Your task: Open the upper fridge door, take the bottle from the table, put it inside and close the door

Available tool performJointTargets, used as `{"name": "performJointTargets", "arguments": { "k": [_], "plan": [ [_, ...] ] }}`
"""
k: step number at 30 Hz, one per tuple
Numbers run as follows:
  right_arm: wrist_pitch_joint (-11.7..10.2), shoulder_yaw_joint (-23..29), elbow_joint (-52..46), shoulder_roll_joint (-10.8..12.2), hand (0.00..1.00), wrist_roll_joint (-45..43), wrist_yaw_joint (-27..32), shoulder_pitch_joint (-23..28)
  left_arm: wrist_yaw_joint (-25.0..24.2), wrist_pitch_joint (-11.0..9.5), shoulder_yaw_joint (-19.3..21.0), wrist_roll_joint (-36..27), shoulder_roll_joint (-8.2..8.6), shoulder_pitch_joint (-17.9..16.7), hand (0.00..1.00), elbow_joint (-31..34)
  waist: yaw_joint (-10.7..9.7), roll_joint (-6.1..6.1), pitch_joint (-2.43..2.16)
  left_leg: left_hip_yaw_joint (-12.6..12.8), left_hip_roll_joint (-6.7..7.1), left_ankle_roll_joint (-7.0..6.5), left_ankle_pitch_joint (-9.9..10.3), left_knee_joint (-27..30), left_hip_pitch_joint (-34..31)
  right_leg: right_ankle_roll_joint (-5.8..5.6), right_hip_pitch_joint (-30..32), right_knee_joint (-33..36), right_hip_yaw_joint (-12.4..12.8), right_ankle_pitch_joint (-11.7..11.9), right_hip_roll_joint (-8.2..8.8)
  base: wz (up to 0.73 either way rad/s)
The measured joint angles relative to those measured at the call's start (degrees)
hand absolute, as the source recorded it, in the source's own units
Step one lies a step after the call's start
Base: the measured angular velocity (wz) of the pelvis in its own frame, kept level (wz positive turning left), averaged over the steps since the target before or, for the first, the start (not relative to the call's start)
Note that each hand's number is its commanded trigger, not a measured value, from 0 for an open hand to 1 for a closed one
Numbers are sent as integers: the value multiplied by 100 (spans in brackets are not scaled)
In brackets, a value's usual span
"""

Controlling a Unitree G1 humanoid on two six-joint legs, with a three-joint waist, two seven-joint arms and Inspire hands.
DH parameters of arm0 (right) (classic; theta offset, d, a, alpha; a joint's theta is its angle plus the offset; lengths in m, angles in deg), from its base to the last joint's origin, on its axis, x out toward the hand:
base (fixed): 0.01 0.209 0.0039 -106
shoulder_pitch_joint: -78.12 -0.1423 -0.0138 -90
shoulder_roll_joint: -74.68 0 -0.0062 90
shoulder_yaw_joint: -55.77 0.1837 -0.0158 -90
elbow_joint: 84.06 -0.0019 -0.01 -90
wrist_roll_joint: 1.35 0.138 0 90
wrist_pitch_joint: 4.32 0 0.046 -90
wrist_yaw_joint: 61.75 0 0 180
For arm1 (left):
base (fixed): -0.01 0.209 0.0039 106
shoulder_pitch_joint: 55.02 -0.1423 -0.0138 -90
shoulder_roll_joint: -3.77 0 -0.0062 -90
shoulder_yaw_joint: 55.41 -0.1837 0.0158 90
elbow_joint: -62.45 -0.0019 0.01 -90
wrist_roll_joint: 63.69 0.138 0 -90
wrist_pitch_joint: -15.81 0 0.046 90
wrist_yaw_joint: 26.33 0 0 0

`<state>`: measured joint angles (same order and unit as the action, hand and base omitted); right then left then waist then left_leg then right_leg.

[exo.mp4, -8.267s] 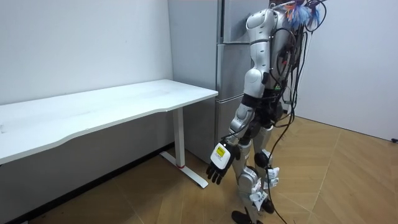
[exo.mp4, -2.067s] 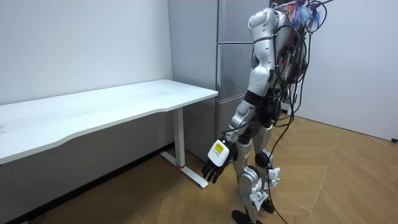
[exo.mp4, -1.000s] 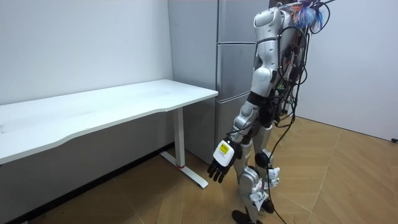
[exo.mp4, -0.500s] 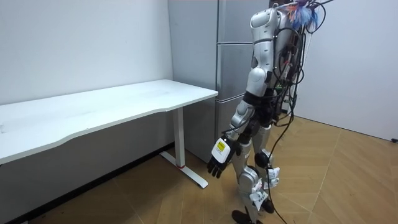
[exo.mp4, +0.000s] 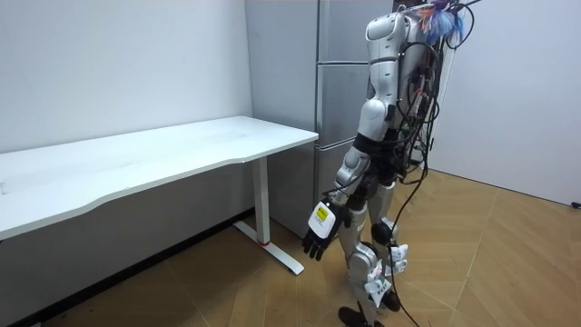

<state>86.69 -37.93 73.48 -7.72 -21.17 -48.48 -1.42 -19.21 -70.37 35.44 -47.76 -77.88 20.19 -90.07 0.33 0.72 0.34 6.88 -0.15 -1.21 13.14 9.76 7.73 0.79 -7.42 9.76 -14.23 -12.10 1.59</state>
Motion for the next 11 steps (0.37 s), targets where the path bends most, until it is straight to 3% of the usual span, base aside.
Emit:
{"name": "performJointTargets", "arguments": {
  "k": [4,11],
  "plan": [
    [155,0,5,5,0,202,-90,22,0,127,-6,0,1,-35,0,-2,-6,-7,-3,2,-1,0,0,29,-7,0,-1,-7,-7,-2,7,0],
    [163,0,0,4,0,226,-107,-6,9,237,-8,-1,10,-75,0,-4,-1,-32,-6,0,-2,-1,1,87,-13,2,-17,5,-5,-4,9,0]
  ]
}}
